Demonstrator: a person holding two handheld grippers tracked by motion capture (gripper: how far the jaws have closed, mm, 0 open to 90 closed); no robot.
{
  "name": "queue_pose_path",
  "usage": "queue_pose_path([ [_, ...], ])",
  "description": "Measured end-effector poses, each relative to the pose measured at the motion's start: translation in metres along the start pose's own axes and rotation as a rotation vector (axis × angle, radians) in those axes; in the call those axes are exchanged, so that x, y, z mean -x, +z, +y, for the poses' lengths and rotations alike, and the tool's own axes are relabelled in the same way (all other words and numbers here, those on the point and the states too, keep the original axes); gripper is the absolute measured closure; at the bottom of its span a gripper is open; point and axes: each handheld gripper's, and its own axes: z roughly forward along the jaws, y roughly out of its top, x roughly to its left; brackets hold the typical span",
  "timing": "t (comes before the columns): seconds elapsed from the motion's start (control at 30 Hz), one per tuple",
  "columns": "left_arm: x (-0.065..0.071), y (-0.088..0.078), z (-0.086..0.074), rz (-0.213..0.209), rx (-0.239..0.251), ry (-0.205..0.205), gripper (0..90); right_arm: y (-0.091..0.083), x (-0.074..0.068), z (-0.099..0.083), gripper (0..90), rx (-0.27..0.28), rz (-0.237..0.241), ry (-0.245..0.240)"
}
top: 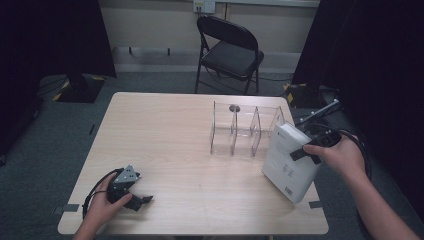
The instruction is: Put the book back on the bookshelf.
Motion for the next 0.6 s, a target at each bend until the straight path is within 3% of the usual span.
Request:
queue_pose_path([
  [0.6,0.000,0.000,0.000,-0.002,-0.004,0.002,0.0,0.001,0.001,0.012,52.5,0.006,-0.024,0.013],
])
